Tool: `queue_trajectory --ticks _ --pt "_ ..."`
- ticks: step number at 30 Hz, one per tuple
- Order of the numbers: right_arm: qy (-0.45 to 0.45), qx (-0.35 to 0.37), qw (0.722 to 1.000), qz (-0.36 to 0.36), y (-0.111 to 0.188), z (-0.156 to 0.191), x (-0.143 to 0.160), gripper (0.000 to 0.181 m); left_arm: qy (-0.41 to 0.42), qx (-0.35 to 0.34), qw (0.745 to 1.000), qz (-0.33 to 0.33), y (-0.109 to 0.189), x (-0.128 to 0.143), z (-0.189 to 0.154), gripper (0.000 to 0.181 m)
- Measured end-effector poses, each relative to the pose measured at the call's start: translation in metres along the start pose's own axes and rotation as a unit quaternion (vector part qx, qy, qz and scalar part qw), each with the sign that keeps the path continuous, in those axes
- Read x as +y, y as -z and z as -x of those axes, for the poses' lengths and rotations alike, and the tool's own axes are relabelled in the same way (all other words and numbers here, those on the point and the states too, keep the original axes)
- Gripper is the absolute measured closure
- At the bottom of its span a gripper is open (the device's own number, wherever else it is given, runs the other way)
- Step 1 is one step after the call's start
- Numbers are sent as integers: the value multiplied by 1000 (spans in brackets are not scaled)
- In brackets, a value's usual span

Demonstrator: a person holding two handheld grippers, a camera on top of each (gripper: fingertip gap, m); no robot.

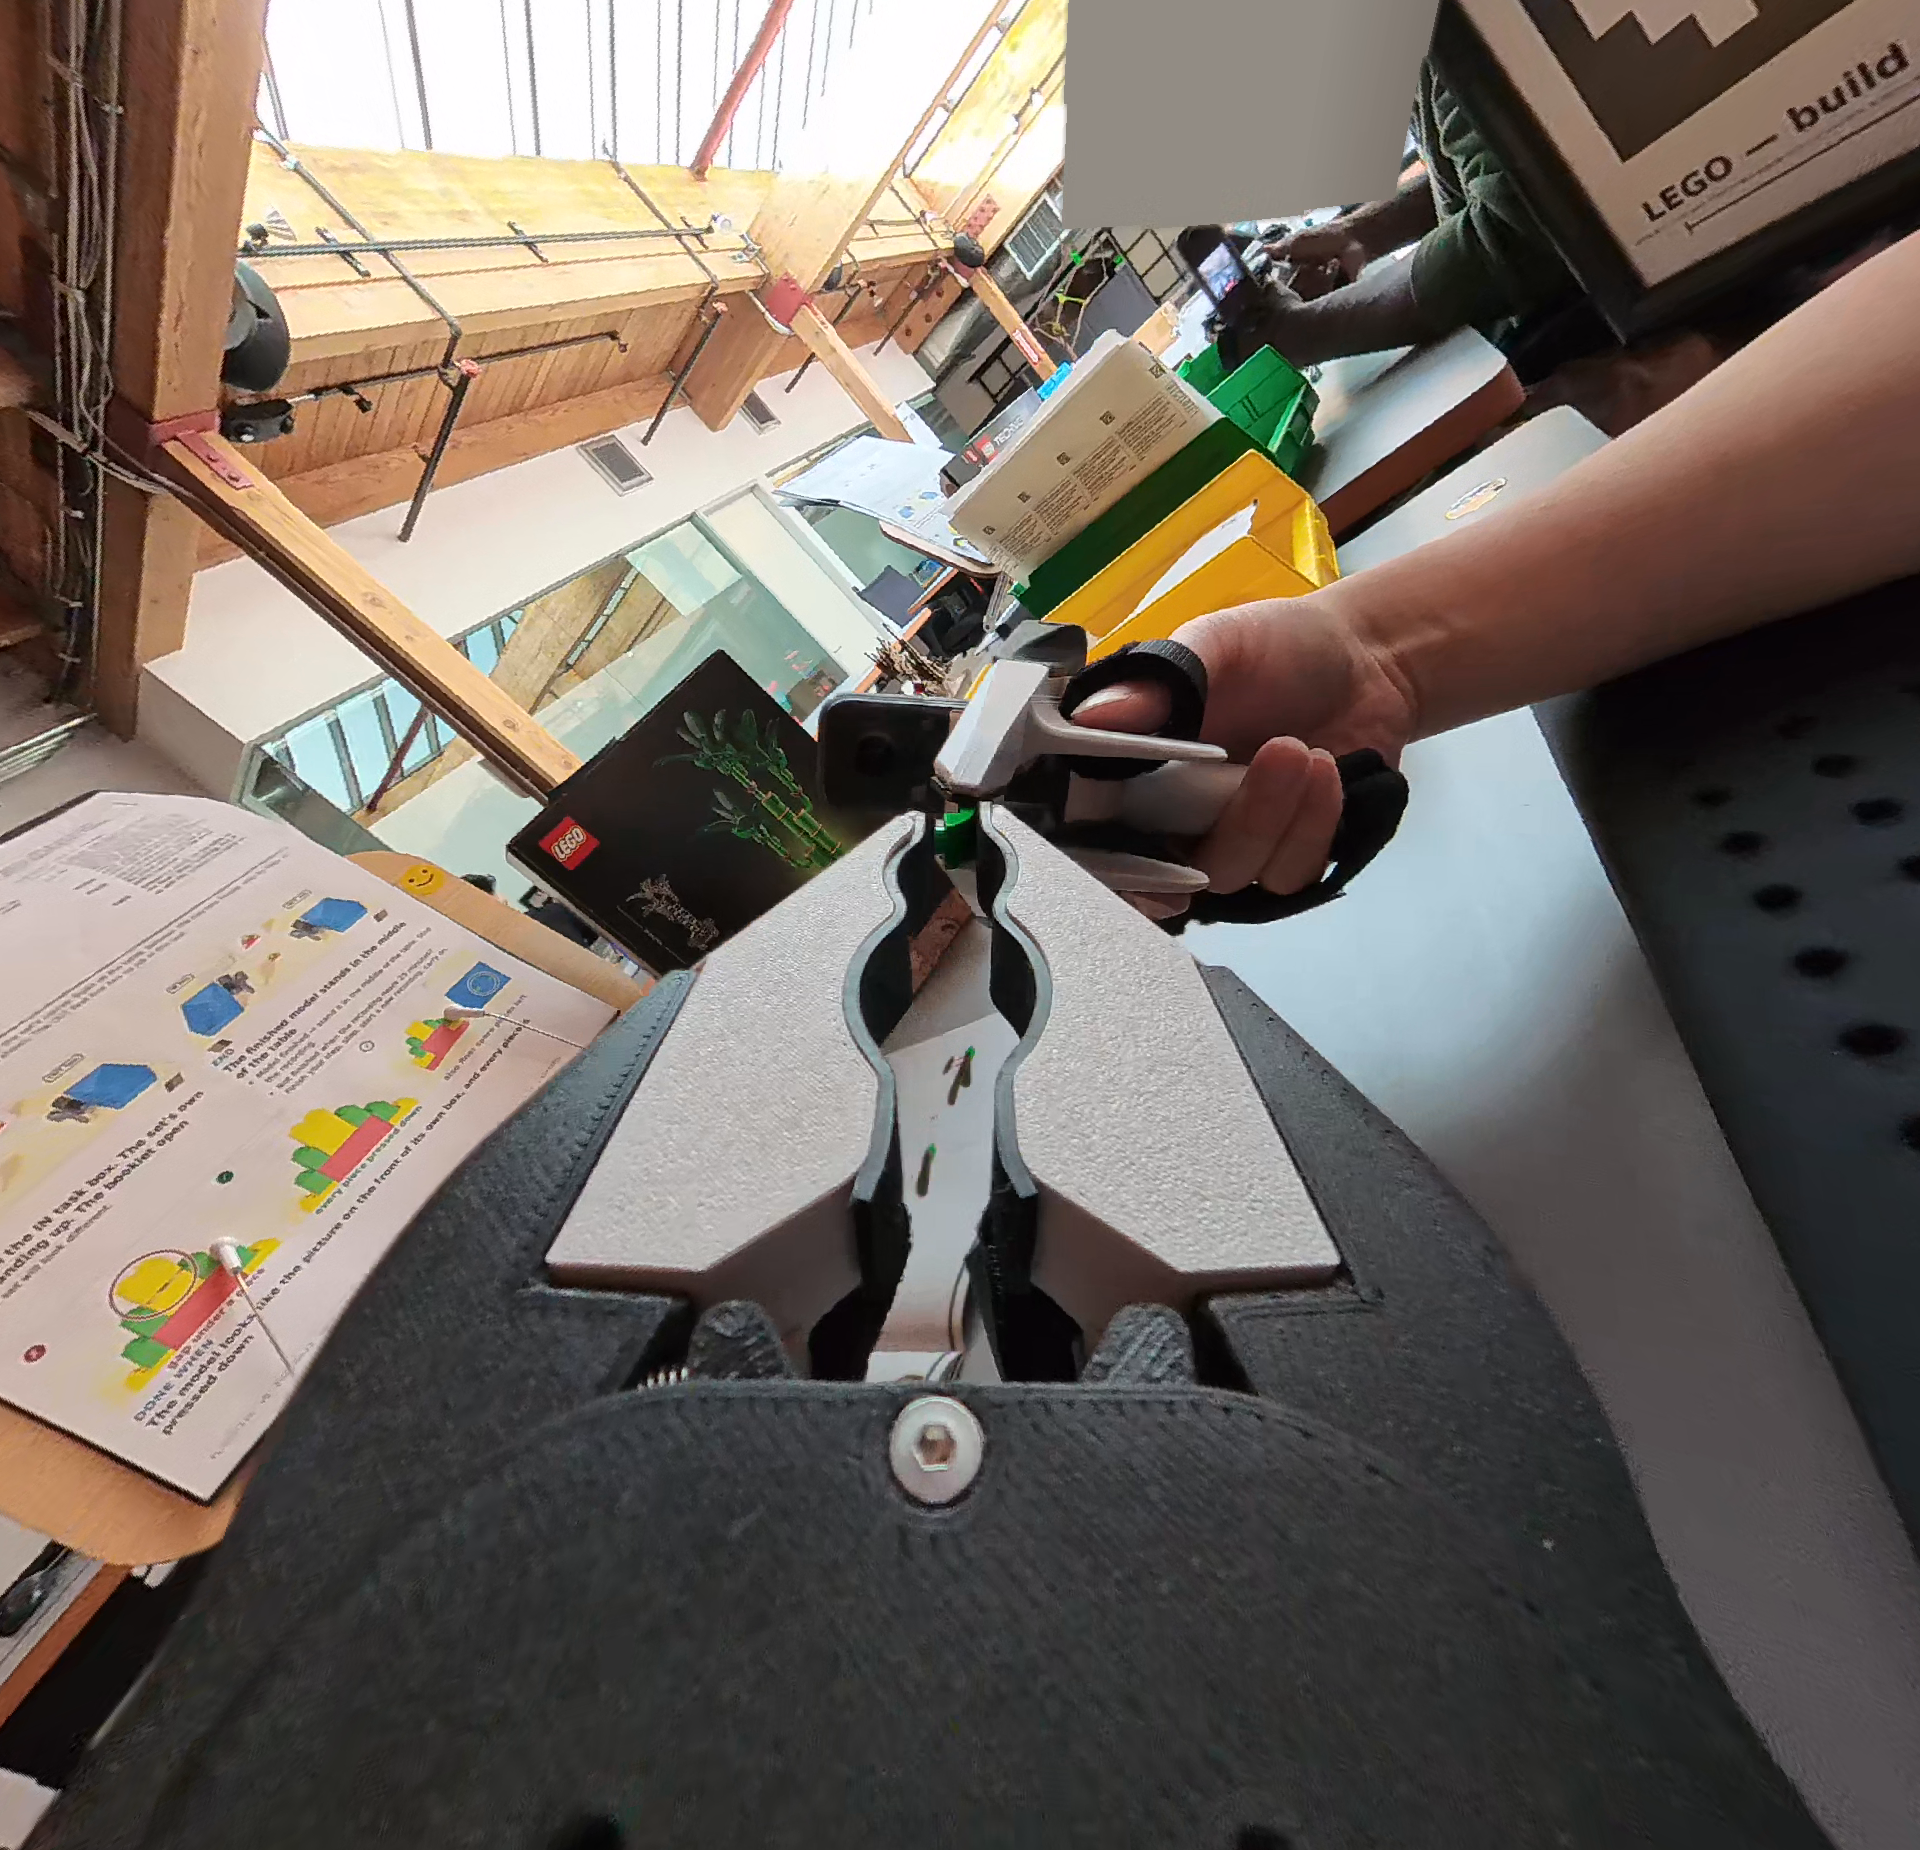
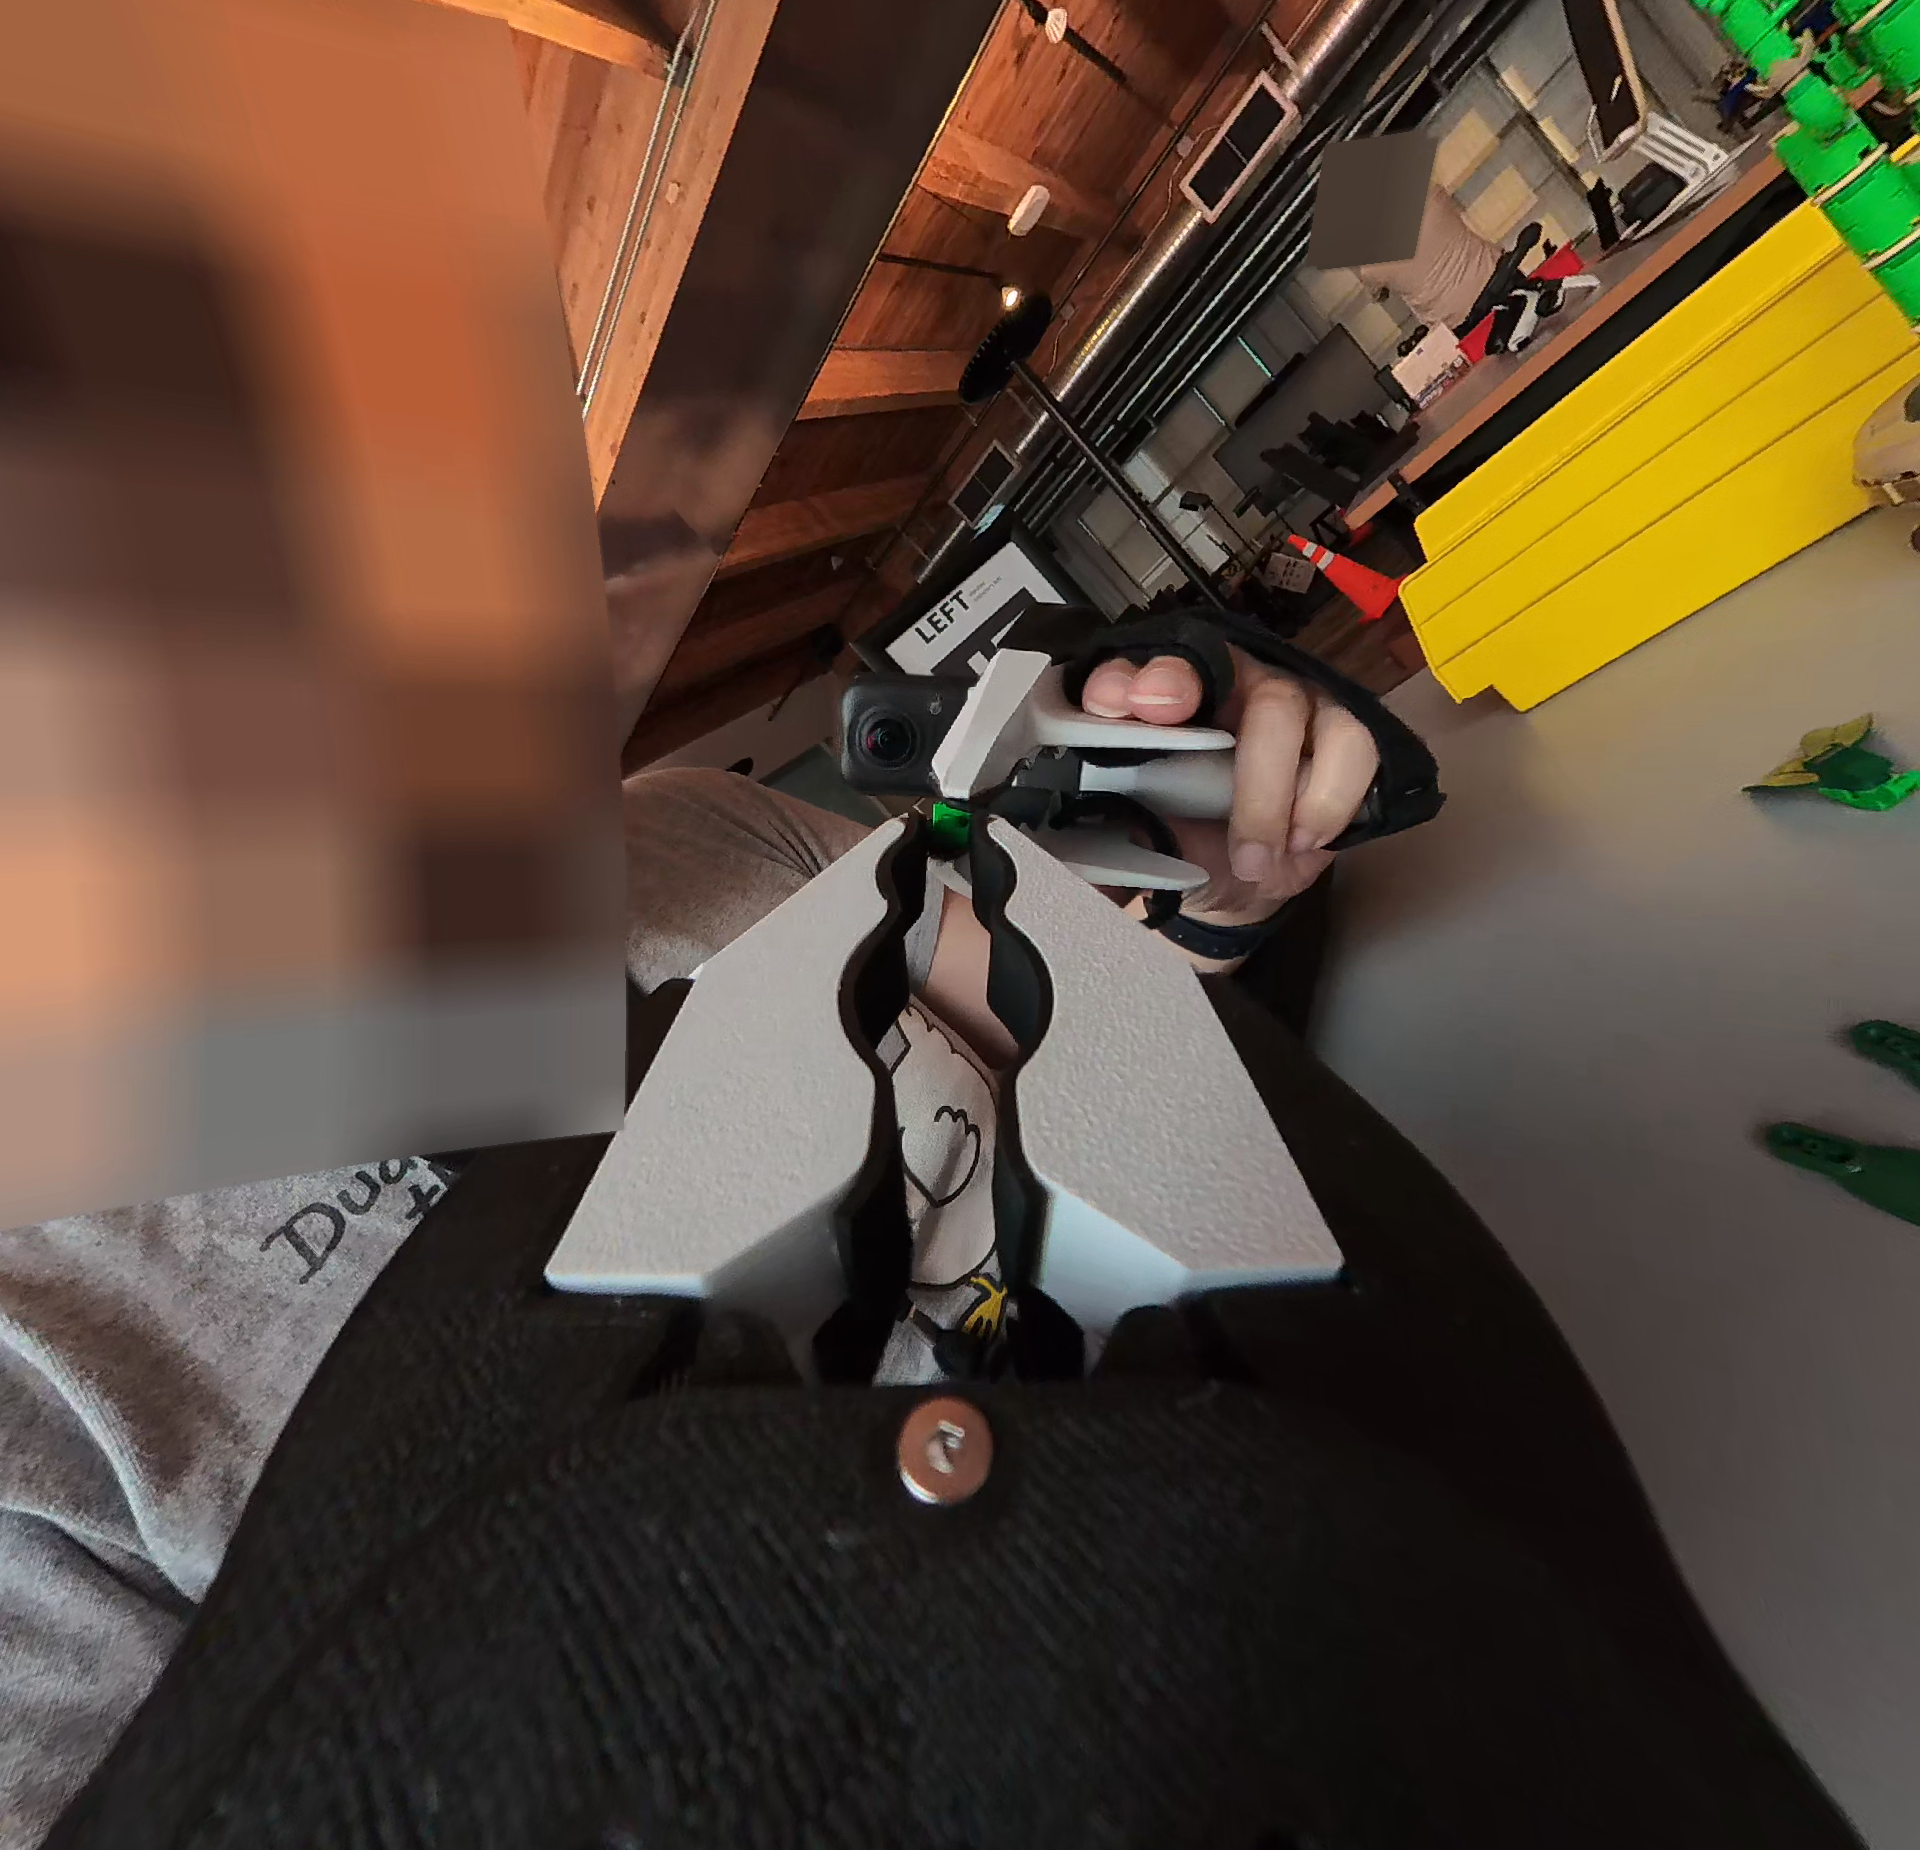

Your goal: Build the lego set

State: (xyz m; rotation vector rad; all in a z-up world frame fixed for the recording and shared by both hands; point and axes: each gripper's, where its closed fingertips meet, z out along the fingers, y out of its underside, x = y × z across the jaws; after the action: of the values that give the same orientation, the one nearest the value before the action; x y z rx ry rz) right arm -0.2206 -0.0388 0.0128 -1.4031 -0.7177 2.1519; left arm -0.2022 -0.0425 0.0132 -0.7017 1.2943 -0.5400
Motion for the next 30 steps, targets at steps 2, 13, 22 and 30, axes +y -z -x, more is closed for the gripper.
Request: queue_trajectory --ticks 2,13,22,30 --pt "4 0 1000 -1 0 0 0 175 8 1 1000 -2 0 0 0 176" --pt "14 7 1000 -10 1 -2 -3 175 3 -15 1000 4 0 2 4 171" --pt "12 11 1000 -12 2 -4 -3 175 -5 -13 1000 9 -1 5 3 177" --pt "7 11 1000 -4 3 -3 -2 175 -2 -10 1000 10 -2 5 1 177"
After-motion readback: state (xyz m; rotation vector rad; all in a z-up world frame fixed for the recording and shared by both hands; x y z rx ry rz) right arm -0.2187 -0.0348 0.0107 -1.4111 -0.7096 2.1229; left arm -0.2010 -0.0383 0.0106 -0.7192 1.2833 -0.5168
